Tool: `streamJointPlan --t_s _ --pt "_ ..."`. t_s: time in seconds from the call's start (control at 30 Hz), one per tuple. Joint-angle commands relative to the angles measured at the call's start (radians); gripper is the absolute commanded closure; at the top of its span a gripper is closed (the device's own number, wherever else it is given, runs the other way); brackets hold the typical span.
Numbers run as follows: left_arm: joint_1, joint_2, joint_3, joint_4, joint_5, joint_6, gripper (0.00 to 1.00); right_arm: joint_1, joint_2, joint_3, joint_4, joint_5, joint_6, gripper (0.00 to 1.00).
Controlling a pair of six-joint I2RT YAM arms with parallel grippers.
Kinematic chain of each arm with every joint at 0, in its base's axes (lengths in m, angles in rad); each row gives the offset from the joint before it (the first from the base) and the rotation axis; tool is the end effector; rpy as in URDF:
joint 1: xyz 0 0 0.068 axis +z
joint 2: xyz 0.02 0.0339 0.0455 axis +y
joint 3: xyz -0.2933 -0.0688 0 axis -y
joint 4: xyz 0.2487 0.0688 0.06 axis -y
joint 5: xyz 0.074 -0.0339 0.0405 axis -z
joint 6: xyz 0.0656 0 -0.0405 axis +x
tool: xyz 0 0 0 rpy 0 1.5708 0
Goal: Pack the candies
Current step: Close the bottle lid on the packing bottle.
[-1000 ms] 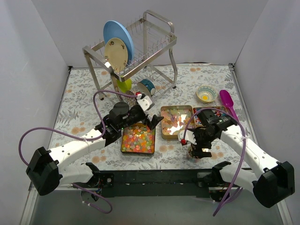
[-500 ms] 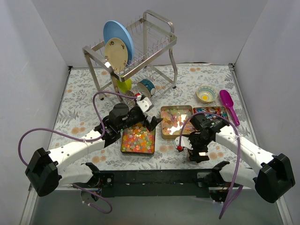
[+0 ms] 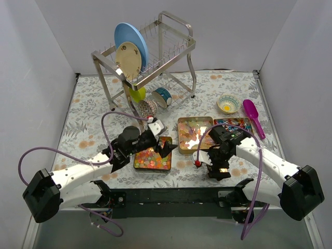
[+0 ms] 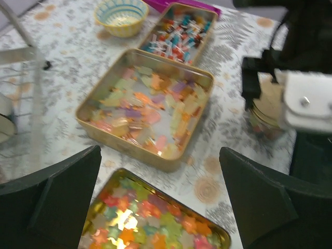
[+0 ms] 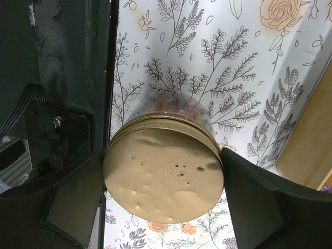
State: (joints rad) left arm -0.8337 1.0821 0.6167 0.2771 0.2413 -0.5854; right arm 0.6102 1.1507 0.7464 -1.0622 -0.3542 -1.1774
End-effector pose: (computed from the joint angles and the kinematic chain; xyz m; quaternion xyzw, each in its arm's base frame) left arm 0.1677 -0.2080 0.2887 0.1709 0.7495 -0.4827 0.4197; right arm 0.1236 0.1142 0.2038 -0.7720 0.6087 0.1545 0.0985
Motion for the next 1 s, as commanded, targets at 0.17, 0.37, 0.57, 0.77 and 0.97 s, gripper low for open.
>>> streamJointPlan --t_s 0.17,0.37,0.57,0.77,0.97 --pt "-0.227 0.065 -0.299 0.487 0.052 -0.037 0.02 0.005 -0.106 -0.107 0.030 -0.028 0.094 0.02" --pt "-0.336 0.306 -0.322 0.826 0.015 -0.060 0.02 0.000 -0.141 -0.075 0.022 -0.019 0.134 0.02" --pt "-0.407 0.573 -0.298 1.130 -0.016 -0.082 0.02 -0.001 -0.151 -0.079 0.048 0.012 0.165 0.02" --pt "-0.438 0.808 -0.216 1.339 -0.005 -0.091 0.02 -0.001 -0.158 -0.122 0.067 0.047 0.160 0.02" --pt "-0.447 0.964 -0.103 1.415 -0.068 -0.056 0.02 -0.003 -0.167 -0.165 0.076 0.106 0.136 0.02"
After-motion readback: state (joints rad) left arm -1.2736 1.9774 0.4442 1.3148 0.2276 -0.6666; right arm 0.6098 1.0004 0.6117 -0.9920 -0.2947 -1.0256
